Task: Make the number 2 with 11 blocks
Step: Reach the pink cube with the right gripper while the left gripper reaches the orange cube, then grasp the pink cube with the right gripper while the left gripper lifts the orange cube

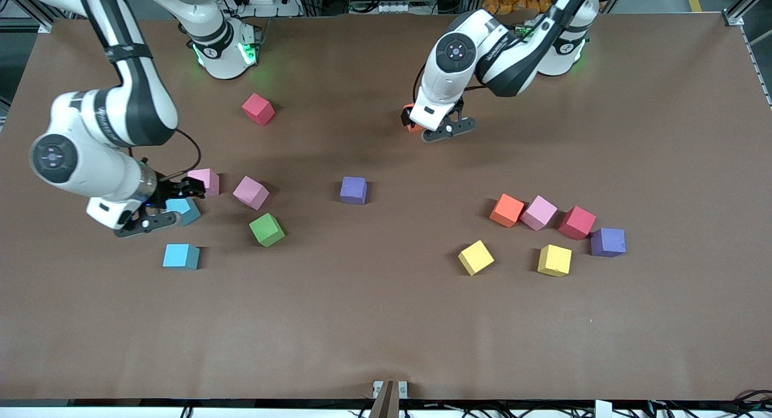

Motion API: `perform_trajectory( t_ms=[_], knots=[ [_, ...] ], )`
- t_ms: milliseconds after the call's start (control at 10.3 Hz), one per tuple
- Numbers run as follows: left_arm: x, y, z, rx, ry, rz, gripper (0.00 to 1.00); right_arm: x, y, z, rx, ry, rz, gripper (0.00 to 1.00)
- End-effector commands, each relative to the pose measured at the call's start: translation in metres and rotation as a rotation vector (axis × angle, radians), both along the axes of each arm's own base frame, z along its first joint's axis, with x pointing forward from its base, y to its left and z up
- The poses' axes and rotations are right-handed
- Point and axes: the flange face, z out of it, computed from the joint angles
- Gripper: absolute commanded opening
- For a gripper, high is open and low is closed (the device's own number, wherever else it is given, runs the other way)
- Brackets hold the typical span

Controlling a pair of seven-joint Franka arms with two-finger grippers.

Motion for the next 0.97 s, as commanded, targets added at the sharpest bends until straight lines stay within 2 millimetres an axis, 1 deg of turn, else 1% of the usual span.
perform_trajectory(
  t_ms=[0,97,195,389,486,584,681,778,875],
  knots=[
    [-0.019,-0.017,-0.032,0.001,0.034,0.089,1.0,-0.025,0.021,-0.002,0.031,-0.038,0.155,1.0],
    [-0.03,-0.022,-0.044,-0.005,0.03,0.088,1.0,-0.032,0.023,-0.002,0.056,-0.032,0.206,1.0],
    [-0.036,-0.02,-0.054,-0.017,0.016,0.094,1.0,-0.043,0.028,-0.008,0.091,-0.016,0.271,1.0],
    [-0.044,-0.019,-0.064,-0.019,0.014,0.088,1.0,-0.058,0.047,-0.023,0.098,-0.022,0.323,1.0],
    [-0.048,-0.019,-0.069,-0.013,0.02,0.075,1.0,-0.065,0.052,-0.032,0.096,-0.025,0.334,1.0],
    [-0.05,-0.02,-0.073,-0.01,0.029,0.074,1.0,-0.069,0.057,-0.04,0.095,-0.047,0.344,1.0],
    [-0.051,-0.019,-0.078,-0.01,0.033,0.074,1.0,-0.068,0.056,-0.049,0.098,-0.084,0.375,1.0],
    [-0.051,-0.02,-0.082,-0.012,0.036,0.076,1.0,-0.066,0.055,-0.063,0.104,-0.099,0.429,1.0],
    [-0.052,-0.02,-0.088,-0.014,0.04,0.078,1.0,-0.067,0.054,-0.069,0.105,-0.095,0.452,1.0]
  ],
)
